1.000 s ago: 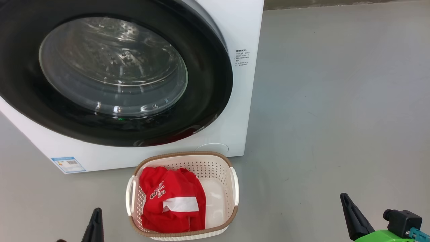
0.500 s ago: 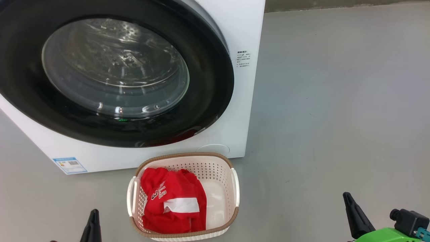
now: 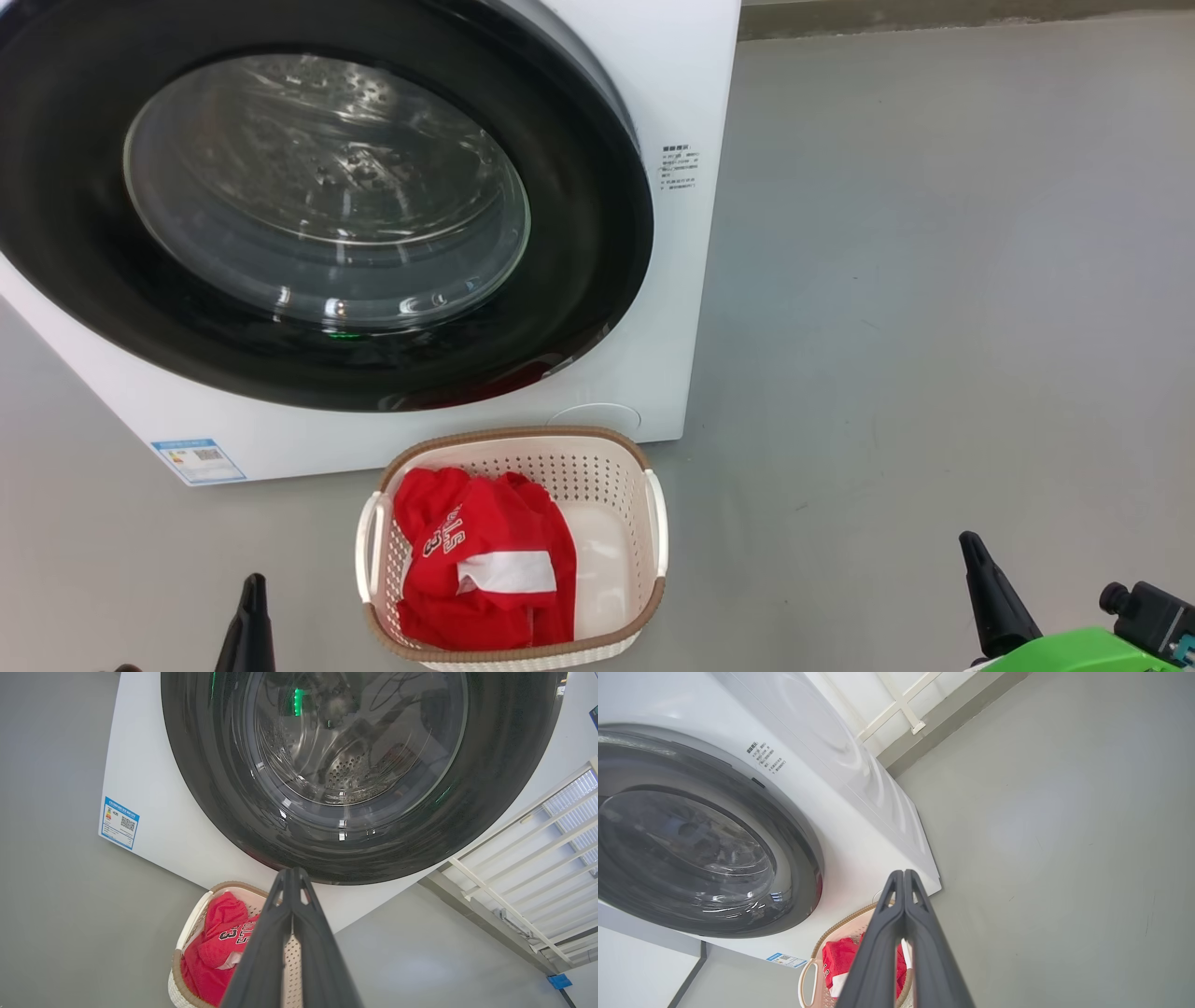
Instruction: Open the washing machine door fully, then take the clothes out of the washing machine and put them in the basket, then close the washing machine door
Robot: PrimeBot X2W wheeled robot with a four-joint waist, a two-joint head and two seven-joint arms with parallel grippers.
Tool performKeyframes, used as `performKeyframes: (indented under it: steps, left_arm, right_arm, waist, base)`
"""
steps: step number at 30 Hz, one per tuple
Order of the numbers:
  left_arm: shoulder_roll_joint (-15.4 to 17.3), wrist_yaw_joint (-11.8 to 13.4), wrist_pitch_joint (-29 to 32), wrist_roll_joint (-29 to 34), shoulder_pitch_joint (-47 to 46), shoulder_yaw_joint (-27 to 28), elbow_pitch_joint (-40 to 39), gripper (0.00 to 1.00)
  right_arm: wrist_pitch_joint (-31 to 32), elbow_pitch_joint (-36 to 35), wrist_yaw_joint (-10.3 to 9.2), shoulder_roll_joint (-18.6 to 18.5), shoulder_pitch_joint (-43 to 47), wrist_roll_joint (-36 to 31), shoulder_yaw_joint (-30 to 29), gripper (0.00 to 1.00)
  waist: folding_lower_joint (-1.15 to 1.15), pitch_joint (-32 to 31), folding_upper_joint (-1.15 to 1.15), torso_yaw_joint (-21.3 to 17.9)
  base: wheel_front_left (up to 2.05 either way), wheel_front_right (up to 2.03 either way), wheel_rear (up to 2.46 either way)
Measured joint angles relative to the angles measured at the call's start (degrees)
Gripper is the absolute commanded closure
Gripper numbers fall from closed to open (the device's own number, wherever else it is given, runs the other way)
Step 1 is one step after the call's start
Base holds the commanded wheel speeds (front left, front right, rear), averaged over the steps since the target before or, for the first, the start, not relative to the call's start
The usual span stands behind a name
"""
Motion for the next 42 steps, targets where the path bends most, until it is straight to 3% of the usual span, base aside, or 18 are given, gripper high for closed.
performKeyframes:
  steps: [42]
  left_arm:
    - [0.2,0.0,6.6,-26.5,-3.6,1.4,1.2,1.00]
  right_arm:
    - [6.9,-1.2,-0.02,2.1,-1.4,24.4,-3.4,1.00]
  waist:
    - [-0.01,-1.2,0.00,0.7]
  base:
    - [0.00,0.00,0.00]
